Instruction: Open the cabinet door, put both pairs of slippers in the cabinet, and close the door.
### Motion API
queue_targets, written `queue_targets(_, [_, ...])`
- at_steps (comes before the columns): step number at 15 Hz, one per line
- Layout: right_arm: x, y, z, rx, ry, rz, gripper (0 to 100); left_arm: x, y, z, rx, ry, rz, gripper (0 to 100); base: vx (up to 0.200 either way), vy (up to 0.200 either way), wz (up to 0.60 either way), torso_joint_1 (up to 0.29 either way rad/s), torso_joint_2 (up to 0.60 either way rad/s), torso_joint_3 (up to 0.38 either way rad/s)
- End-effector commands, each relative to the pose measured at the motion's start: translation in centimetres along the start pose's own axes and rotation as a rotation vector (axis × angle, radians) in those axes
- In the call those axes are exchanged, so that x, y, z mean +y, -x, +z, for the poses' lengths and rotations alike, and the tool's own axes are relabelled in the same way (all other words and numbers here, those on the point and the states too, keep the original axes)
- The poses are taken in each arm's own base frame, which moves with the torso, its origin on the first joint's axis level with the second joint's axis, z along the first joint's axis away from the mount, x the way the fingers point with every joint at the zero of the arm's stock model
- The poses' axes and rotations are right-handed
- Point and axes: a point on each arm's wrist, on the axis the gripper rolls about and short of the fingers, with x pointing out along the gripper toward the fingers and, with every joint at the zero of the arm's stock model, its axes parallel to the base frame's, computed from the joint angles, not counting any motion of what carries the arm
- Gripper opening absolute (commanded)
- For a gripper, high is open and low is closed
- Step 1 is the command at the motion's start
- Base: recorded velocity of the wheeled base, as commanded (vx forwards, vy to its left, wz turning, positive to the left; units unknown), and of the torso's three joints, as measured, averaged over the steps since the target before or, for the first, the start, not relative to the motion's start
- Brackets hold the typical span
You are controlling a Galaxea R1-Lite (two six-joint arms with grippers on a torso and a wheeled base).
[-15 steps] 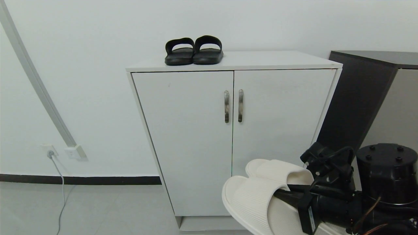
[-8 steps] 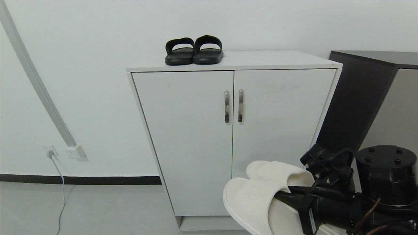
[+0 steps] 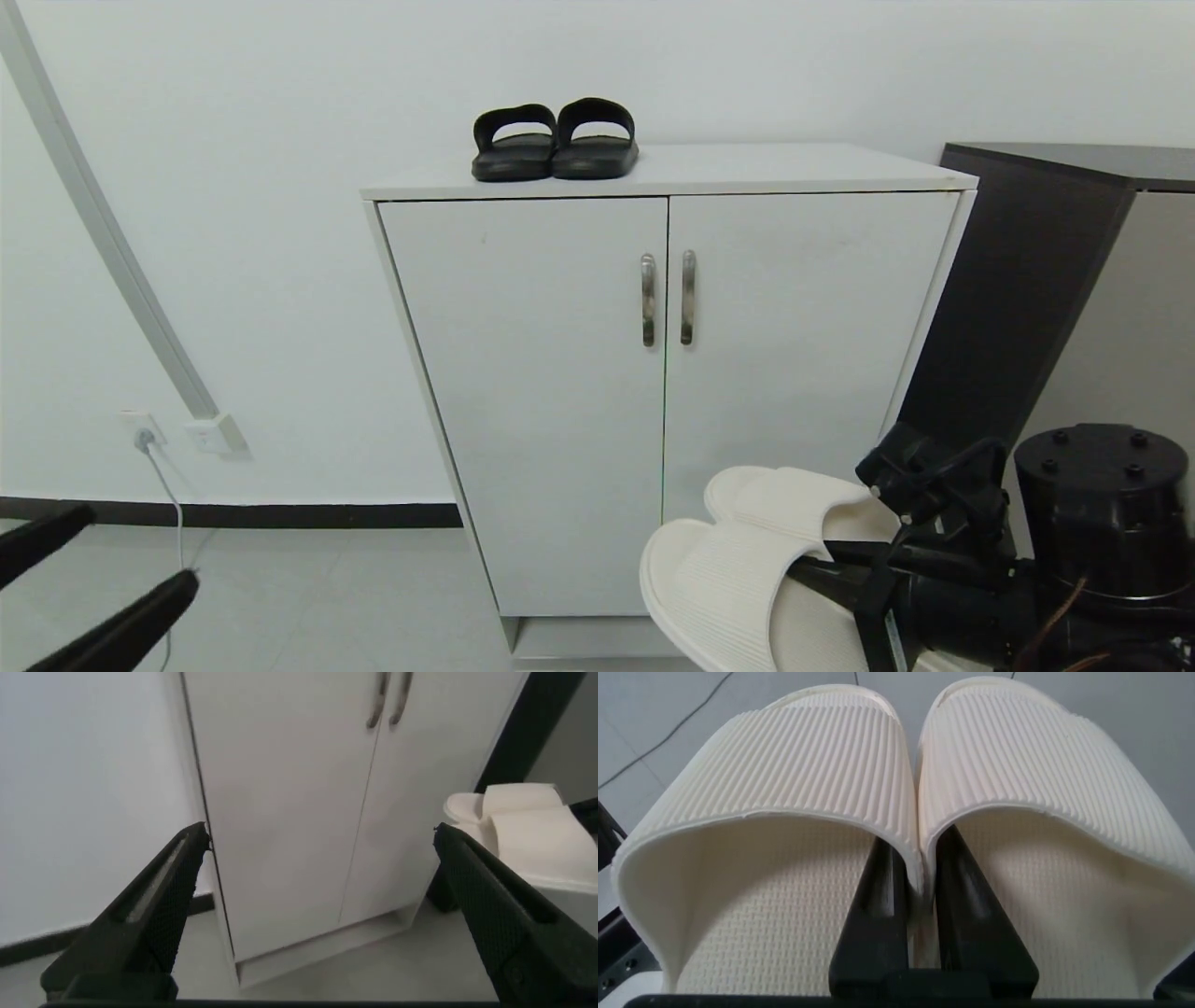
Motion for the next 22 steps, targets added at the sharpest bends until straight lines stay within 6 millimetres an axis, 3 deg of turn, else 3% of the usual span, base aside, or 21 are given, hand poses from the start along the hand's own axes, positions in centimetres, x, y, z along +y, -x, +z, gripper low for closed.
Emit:
queue_targets(1, [0.0, 0.0, -0.1, 0.002, -0.001, 0.001, 0, 1.3, -7.1, 2.1, 0.06, -0.026, -0.123, 100, 0.0, 0.0, 0.0, 0.0, 0.0, 0.0])
queue_targets(6, [0.0, 0.0, 0.0, 0.001, -0.001, 0.001, 0, -1.4, -13.3, 4.7, 0.07, -0.047, -0.333, 100, 0.0, 0.0, 0.0, 0.0, 0.0, 0.0])
queue_targets(12, [0.0, -0.2, -0.4, 0.018, -0.003, -0.001, 0, -6.3, -20.1, 5.5, 0.11, -0.051, -0.532, 100, 0.0, 0.0, 0.0, 0.0, 0.0, 0.0])
queue_targets(17, [0.0, -0.6, -0.5, 0.027, -0.007, 0.016, 0, -9.7, -24.5, 6.8, 0.095, 0.012, -0.648, 100, 0.0, 0.0, 0.0, 0.0, 0.0, 0.0])
queue_targets(22, [-0.1, -1.2, -0.2, -0.022, -0.009, 0.015, 0, -10.9, -26.8, 9.0, 0.067, 0.108, -0.774, 100, 0.0, 0.0, 0.0, 0.0, 0.0, 0.0])
